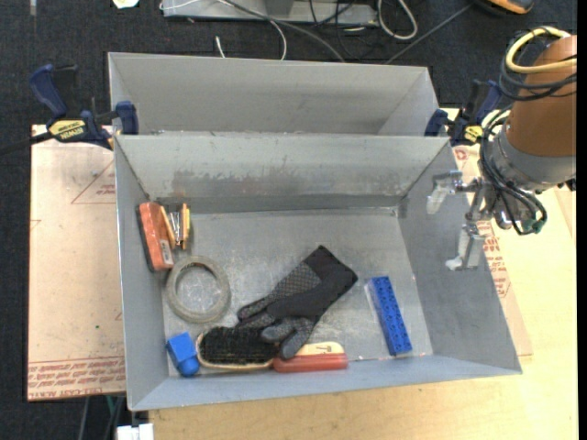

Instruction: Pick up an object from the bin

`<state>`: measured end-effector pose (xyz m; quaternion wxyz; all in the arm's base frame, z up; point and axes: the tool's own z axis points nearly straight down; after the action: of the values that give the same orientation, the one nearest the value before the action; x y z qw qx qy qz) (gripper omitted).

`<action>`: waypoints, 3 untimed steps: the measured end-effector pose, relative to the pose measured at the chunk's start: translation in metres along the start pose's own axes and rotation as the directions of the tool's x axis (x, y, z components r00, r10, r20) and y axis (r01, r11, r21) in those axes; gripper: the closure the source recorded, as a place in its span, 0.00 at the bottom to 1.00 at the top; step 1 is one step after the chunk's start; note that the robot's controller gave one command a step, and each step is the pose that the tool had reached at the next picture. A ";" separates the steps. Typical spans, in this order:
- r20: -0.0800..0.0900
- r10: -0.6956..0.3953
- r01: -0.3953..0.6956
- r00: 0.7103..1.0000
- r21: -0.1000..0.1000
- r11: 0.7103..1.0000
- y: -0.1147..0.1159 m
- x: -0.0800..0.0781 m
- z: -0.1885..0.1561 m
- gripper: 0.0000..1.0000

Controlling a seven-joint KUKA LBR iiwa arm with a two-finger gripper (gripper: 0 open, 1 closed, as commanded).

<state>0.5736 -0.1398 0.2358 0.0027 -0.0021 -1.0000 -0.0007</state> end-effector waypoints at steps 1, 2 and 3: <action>0.008 -0.004 0.004 1.000 0.002 1.000 0.001 -0.001 -0.005 0.00; 0.008 -0.447 0.447 0.895 0.004 0.895 0.005 0.027 0.075 0.00; 0.010 -0.550 0.549 0.835 0.009 0.835 -0.001 0.050 0.076 0.00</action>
Offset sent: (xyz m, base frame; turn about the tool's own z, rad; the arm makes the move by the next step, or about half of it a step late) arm -0.0577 0.0083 -0.1658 -0.9570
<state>0.5235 -0.1405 0.1600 -0.0038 0.2848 -0.9586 0.0015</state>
